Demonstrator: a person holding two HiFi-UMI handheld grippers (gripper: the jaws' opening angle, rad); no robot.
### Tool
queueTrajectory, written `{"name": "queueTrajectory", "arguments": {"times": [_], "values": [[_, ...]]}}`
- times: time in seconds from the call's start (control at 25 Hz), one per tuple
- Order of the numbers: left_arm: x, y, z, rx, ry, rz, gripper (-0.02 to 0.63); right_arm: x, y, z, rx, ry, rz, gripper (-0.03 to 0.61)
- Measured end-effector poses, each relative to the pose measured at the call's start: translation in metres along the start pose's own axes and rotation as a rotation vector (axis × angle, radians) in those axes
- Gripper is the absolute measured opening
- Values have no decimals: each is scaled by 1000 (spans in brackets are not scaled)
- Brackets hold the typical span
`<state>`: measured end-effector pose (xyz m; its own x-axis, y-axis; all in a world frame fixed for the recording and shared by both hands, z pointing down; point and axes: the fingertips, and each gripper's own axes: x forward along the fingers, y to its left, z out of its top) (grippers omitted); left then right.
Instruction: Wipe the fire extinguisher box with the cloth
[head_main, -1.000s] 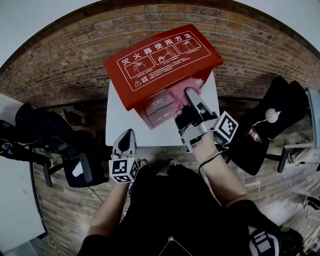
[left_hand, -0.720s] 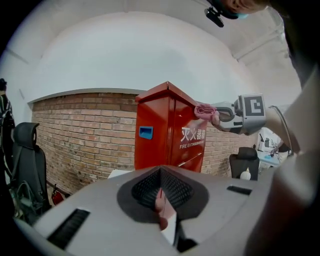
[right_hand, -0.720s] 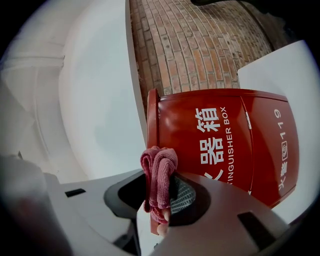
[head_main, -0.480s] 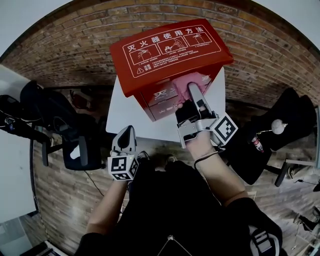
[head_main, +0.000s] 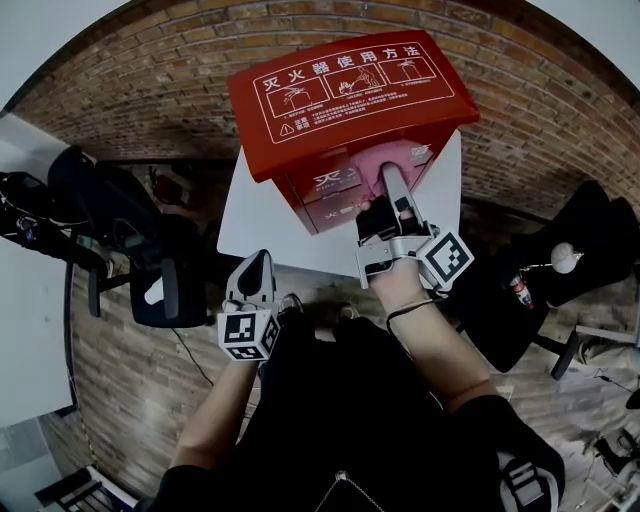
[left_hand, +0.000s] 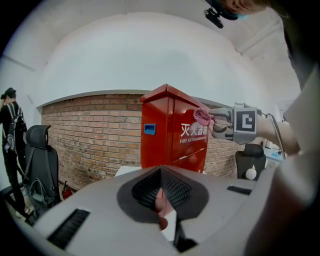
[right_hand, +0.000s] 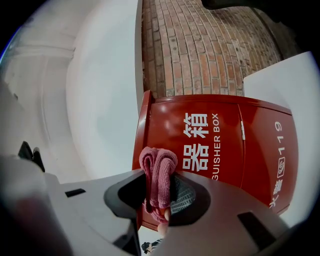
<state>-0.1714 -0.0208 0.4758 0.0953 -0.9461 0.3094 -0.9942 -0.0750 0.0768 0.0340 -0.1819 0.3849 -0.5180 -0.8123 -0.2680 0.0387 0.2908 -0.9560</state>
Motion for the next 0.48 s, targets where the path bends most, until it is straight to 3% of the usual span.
{"name": "queueTrajectory", "arguments": {"times": [0.48], "values": [[-10, -2, -3, 13, 13, 7, 28, -4, -14, -4, -5, -15, -1, 107]]}}
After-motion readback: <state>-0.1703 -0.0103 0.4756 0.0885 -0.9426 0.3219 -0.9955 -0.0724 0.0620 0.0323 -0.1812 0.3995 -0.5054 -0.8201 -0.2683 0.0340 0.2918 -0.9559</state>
